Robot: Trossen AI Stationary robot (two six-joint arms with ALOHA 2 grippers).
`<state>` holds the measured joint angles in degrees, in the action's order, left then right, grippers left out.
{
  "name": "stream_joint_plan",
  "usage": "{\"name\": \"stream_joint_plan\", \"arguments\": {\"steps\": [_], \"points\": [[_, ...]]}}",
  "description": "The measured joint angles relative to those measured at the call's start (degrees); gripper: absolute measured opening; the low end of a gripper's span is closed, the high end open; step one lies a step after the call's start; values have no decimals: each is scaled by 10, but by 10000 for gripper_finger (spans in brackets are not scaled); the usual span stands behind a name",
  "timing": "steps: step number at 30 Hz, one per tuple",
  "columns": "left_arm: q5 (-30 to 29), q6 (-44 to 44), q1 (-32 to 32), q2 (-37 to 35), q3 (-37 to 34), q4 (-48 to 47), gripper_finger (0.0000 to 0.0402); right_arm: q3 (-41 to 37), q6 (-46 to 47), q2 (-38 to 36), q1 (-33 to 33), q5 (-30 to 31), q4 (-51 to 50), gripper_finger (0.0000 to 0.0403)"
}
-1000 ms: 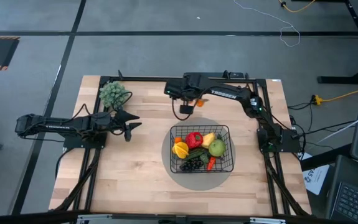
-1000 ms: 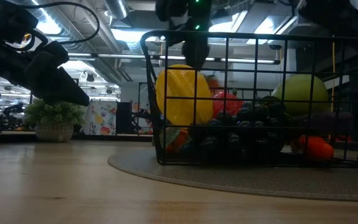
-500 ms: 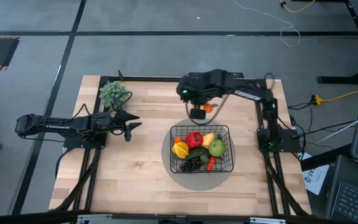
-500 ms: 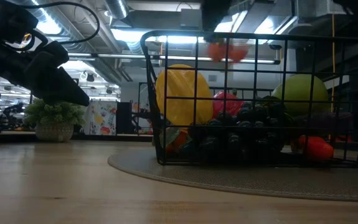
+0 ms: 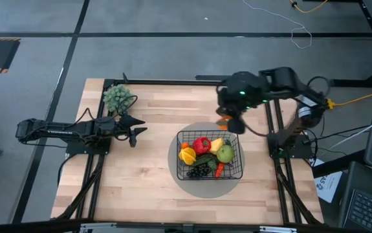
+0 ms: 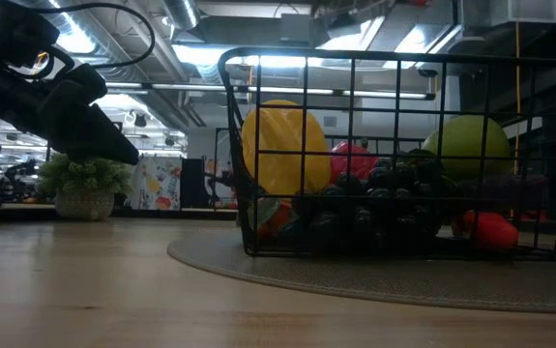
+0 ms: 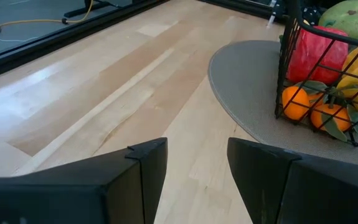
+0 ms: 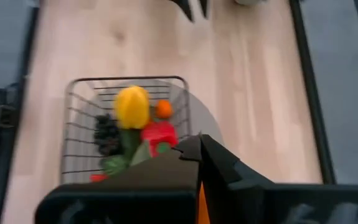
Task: Build produce basket
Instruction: Put the orange tangerine into the black wire basket
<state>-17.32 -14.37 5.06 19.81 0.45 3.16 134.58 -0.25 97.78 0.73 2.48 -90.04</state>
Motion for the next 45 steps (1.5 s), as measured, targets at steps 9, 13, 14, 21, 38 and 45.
{"name": "stream_joint_plan", "arguments": {"steps": [9, 13, 14, 21, 38, 45], "points": [[0, 0, 0, 0, 0, 0, 157, -35, -20, -34, 56, -12, 0, 0], [0, 0, 0, 0, 0, 0, 157, -84, -15, -37, 69, -11, 0, 0], [0, 0, 0, 0, 0, 0, 157, -96, -16, -37, 71, -11, 0, 0], [0, 0, 0, 0, 0, 1, 157, -158, -15, -38, 71, -6, 0, 0], [-1, 12, 0, 0, 0, 2, 157, -184, 24, -38, 73, -6, 10, 0], [-1, -145, 0, 0, 0, 3, 157, -184, 29, -38, 78, -5, 11, 0]]}}
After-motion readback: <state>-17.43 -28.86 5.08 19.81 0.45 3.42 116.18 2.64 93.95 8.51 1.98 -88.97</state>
